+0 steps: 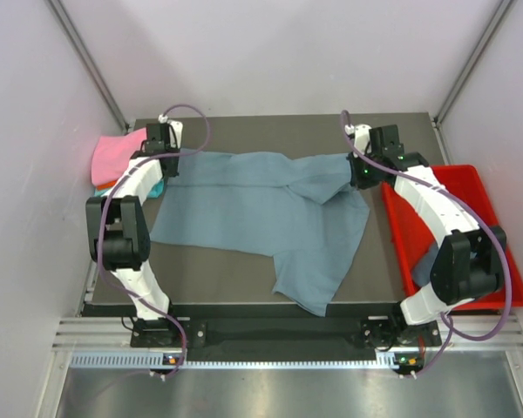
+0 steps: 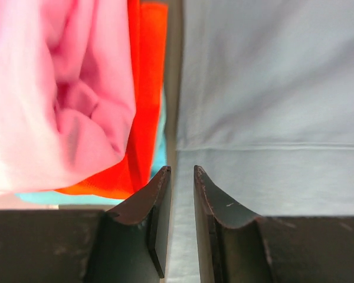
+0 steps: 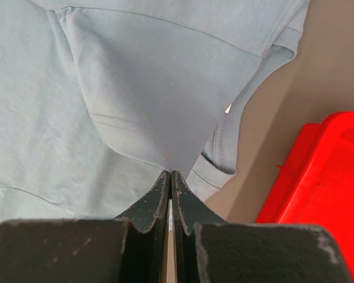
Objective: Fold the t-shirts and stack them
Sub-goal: Fold the tshirt
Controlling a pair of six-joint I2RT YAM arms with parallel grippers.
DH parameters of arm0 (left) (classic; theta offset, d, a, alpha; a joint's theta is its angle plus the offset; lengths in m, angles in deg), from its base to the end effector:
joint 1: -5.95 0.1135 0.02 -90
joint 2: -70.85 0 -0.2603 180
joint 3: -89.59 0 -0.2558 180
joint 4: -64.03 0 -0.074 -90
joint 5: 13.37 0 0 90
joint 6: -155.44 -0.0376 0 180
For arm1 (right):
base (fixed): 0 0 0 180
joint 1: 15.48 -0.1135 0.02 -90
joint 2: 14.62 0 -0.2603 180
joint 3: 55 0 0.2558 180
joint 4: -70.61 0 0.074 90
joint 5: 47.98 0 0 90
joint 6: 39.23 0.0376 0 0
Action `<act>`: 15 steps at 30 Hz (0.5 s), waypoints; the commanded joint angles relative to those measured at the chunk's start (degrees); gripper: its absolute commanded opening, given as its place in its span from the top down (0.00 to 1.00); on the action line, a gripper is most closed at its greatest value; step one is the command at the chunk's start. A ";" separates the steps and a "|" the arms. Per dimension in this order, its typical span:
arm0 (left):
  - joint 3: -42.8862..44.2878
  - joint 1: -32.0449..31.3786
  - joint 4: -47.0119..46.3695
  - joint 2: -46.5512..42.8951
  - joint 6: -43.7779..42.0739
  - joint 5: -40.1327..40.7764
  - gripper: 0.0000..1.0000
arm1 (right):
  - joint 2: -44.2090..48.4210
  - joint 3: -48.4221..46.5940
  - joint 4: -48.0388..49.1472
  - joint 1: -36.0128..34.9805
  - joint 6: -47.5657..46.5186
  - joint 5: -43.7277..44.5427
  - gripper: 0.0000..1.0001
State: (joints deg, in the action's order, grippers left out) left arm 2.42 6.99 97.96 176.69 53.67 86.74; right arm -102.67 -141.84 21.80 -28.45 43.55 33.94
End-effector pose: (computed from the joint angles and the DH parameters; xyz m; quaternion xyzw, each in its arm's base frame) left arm 0.4159 0.0142 0.2252 0.0544 0.9256 0.1222 0.3541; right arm 0.3285 0.0811 0.2830 -0.1880 0.9187 0.0832 0.3373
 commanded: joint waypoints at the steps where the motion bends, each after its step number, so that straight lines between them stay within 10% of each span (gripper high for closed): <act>1: 2.56 -2.43 0.47 -2.93 2.89 -6.58 0.73 | -0.19 -2.66 2.46 -1.18 0.63 -0.54 1.00; 15: 8.35 -5.08 0.65 11.22 8.69 -14.33 0.76 | -4.15 -3.89 3.51 -1.00 -2.09 4.47 1.00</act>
State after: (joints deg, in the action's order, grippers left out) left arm 6.95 1.50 98.70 187.01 60.56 73.72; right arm -106.62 -143.58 22.39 -28.60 42.39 36.28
